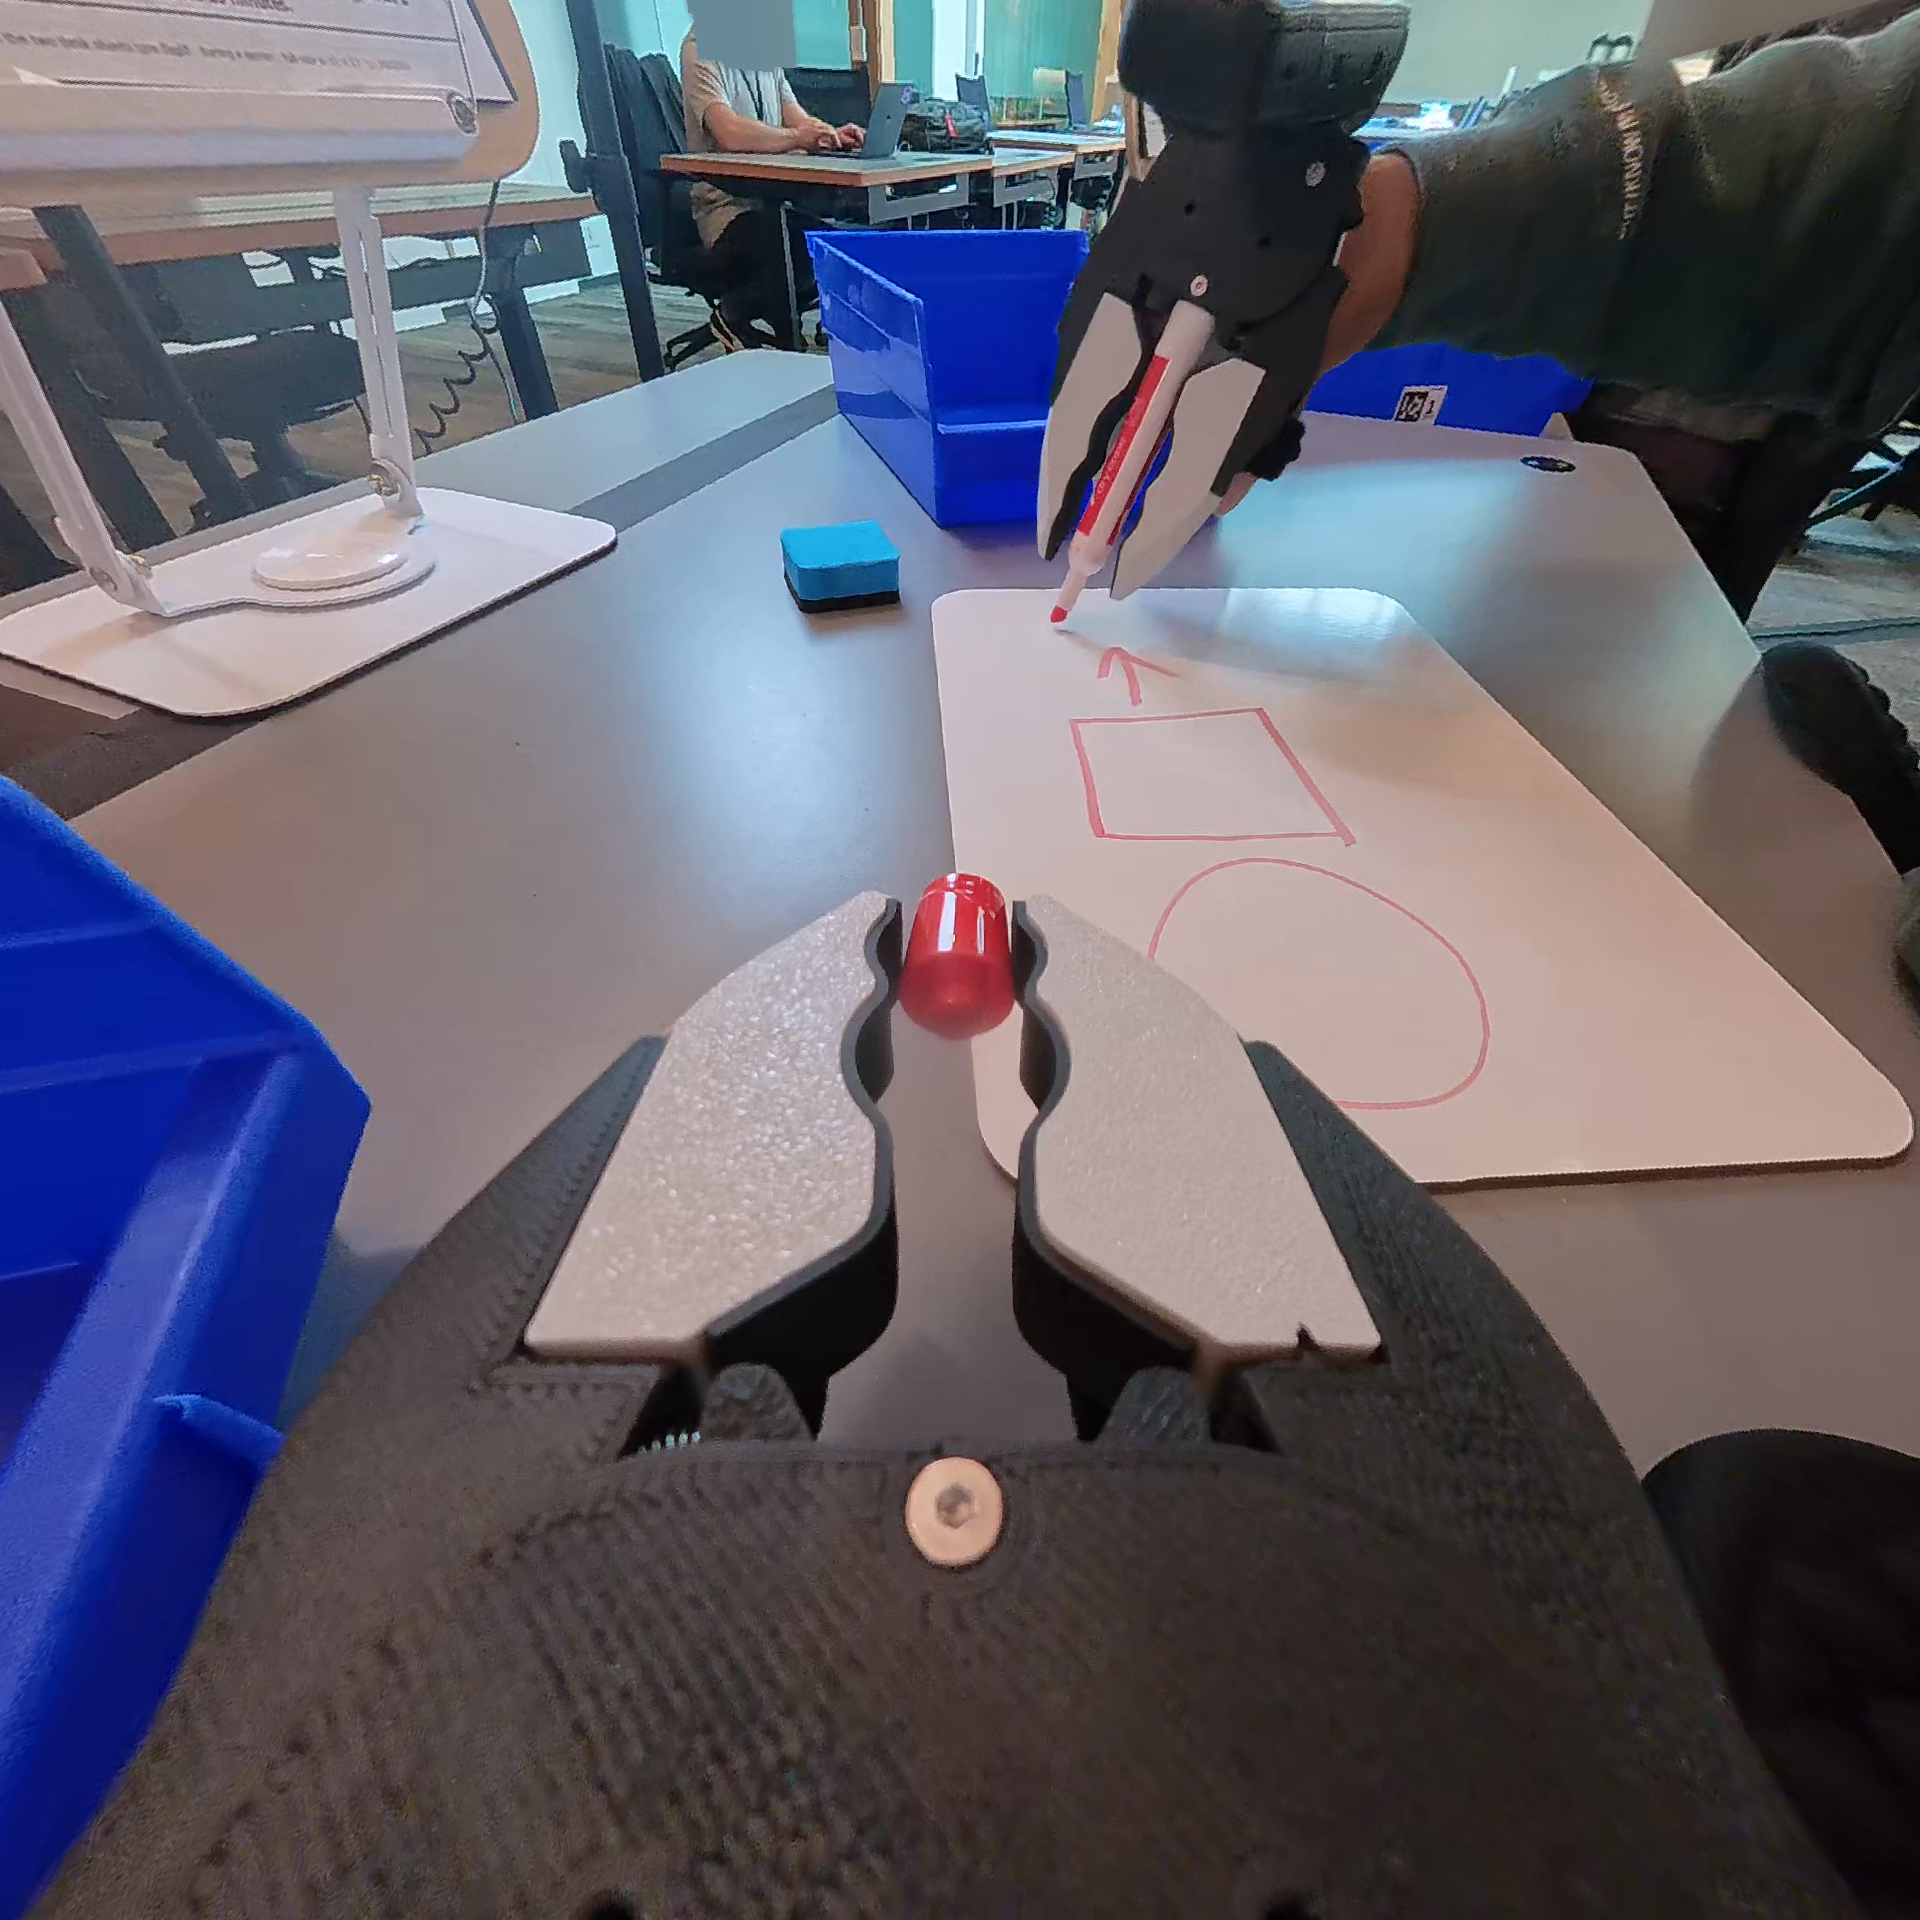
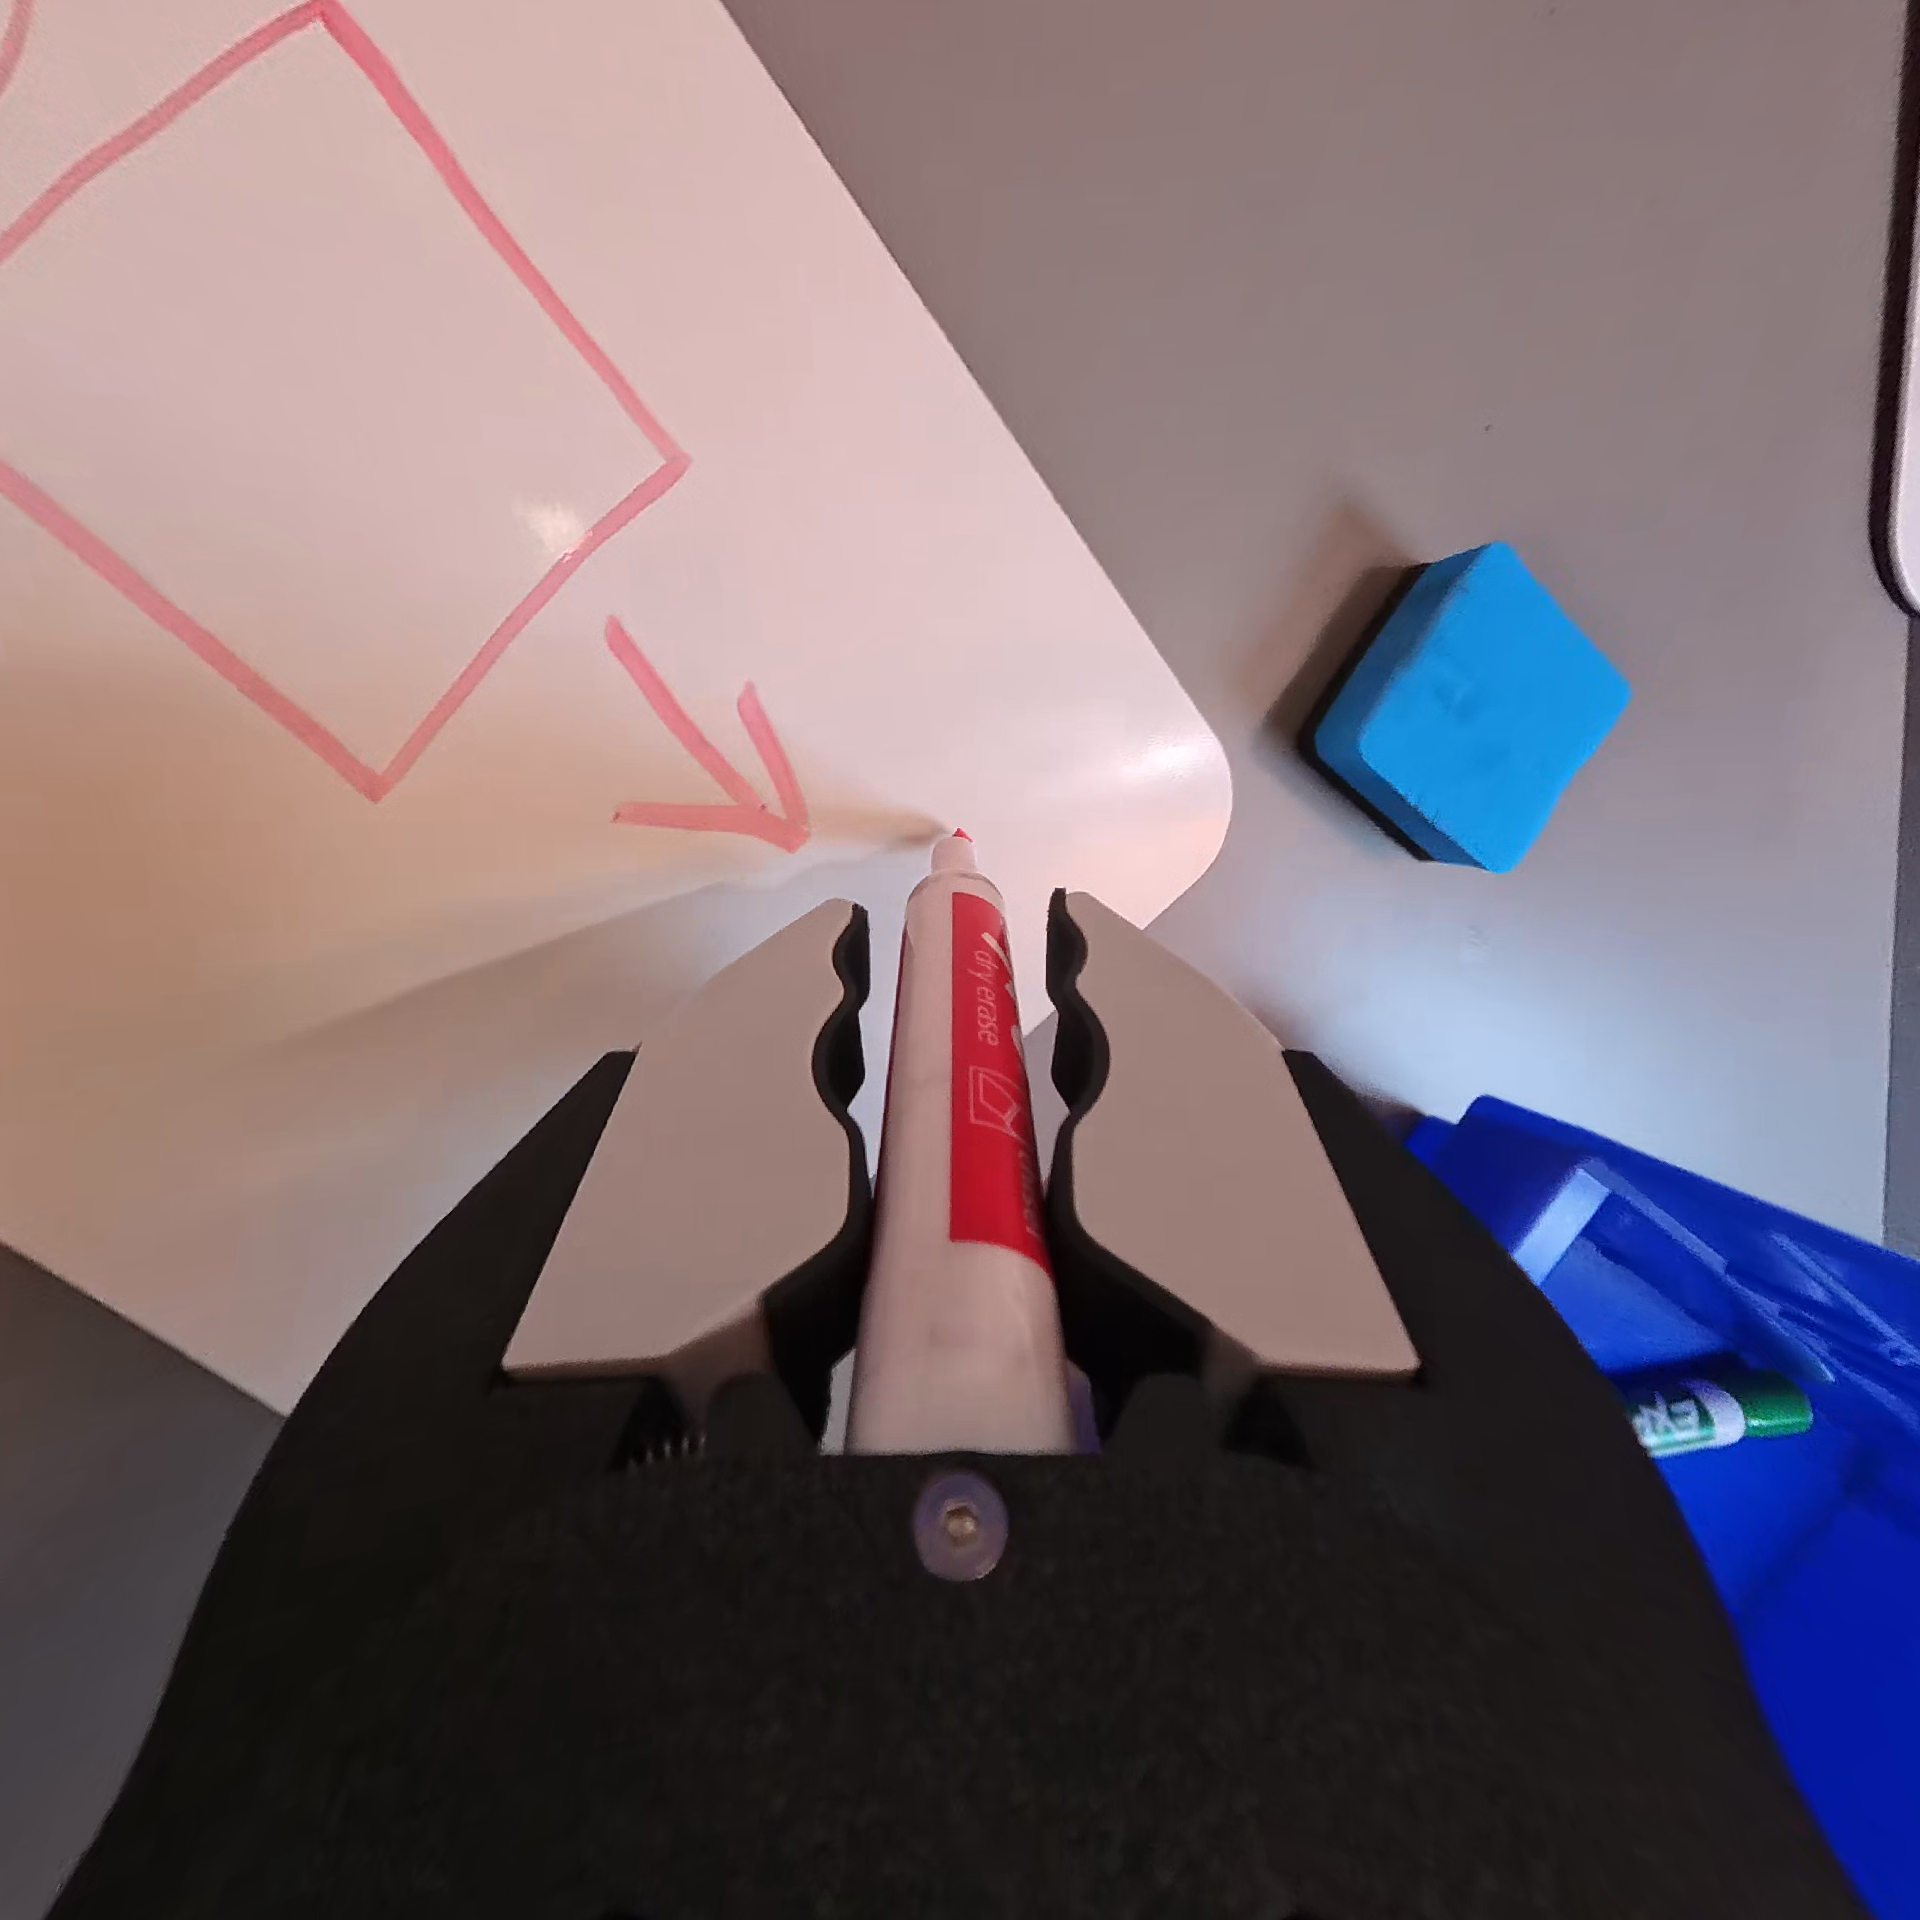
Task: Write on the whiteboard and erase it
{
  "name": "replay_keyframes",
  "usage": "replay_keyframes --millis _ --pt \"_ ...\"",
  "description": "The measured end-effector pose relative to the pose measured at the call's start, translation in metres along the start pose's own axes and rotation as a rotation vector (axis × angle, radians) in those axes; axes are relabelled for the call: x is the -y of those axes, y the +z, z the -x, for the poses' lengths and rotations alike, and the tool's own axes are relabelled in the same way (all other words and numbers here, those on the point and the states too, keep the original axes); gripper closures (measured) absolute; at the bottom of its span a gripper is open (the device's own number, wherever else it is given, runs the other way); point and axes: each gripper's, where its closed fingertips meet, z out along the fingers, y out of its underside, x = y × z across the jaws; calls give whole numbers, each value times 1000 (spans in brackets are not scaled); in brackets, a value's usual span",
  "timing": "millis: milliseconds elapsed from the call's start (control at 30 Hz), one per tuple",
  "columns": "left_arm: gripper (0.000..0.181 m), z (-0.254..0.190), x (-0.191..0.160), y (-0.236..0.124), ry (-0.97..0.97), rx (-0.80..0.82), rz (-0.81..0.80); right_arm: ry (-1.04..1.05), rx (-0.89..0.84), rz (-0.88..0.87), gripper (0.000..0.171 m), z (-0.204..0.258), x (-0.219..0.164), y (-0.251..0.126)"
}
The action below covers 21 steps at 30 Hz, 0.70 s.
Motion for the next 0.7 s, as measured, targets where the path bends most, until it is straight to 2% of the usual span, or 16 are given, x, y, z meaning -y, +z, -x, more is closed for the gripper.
replay_keyframes --millis 233,533,700 --pt "161 0 0 0 -1 -3 1 -3 28 27 138 4 -2 2" --pt "161 -1 -1 0 7 -2 4 -49 101 50 138 50 -6 -10" --pt "161 -2 -1 1 11 -4 5 -15 12 2 138 20 3 -11"
